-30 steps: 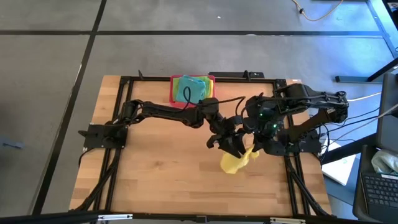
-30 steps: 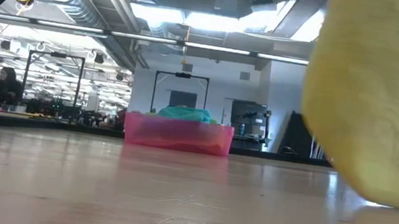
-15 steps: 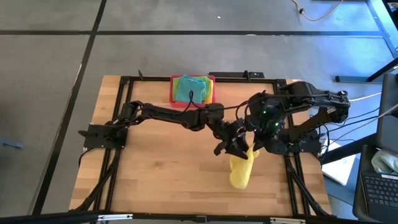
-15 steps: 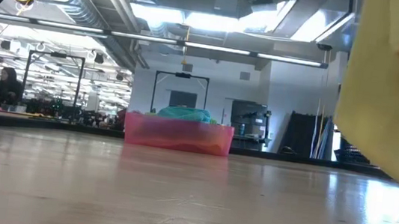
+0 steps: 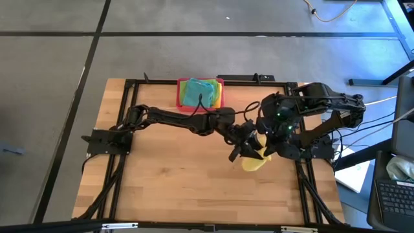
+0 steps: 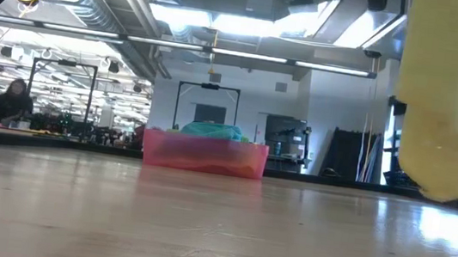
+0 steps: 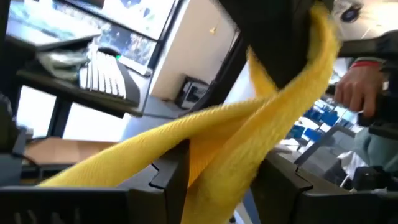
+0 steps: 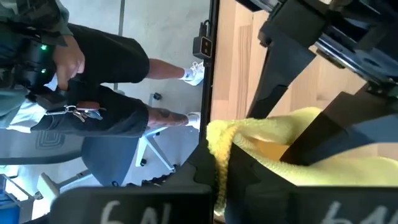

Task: Fold microfiber towels
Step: Fold the yellow microfiber cloth

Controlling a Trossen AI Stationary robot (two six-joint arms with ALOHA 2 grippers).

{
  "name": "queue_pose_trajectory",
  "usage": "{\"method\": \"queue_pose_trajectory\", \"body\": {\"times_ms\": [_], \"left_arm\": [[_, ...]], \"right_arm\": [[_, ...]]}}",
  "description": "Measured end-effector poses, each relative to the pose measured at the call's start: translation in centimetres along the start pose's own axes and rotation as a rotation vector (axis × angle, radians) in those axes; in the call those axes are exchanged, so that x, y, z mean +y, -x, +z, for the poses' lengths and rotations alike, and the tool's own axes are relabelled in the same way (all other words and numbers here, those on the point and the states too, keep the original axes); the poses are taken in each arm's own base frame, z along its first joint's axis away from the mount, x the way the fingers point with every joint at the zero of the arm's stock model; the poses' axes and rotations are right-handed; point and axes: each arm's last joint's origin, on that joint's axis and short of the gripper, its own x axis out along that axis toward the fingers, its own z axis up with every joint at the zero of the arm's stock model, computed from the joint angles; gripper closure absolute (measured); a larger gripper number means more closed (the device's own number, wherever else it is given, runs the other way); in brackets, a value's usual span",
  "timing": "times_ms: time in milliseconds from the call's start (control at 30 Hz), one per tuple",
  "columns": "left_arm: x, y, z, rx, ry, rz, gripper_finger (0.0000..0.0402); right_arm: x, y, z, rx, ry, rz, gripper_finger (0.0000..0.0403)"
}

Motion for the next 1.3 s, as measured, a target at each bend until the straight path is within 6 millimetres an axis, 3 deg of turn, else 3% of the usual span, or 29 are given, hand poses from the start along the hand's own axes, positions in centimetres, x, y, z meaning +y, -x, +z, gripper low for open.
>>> {"method": "queue_pose_trajectory", "body": {"times_ms": [500, 800, 1033, 1300], "left_arm": [[-0.2, 0.1, -0.7, 0.121, 0.043, -0.126, 0.0255], [0.8, 0.8, -0.6, 0.175, 0.096, -0.157, 0.0265], [2.5, 2.2, -3.5, 0.416, 0.156, -0.02, 0.028], [2.0, 3.3, -6.5, 0.668, 0.194, 0.041, 0.0309]], "right_arm": [[-0.2, 0.0, -0.7, 0.066, -0.014, -0.022, 0.0395], [-0.2, 0.0, -0.7, 0.068, -0.014, -0.023, 0.0395], [-0.3, 0.0, -0.7, 0.069, 0.035, -0.023, 0.0395], [-0.3, 0.1, -0.7, 0.063, 0.07, -0.048, 0.0395]]}}
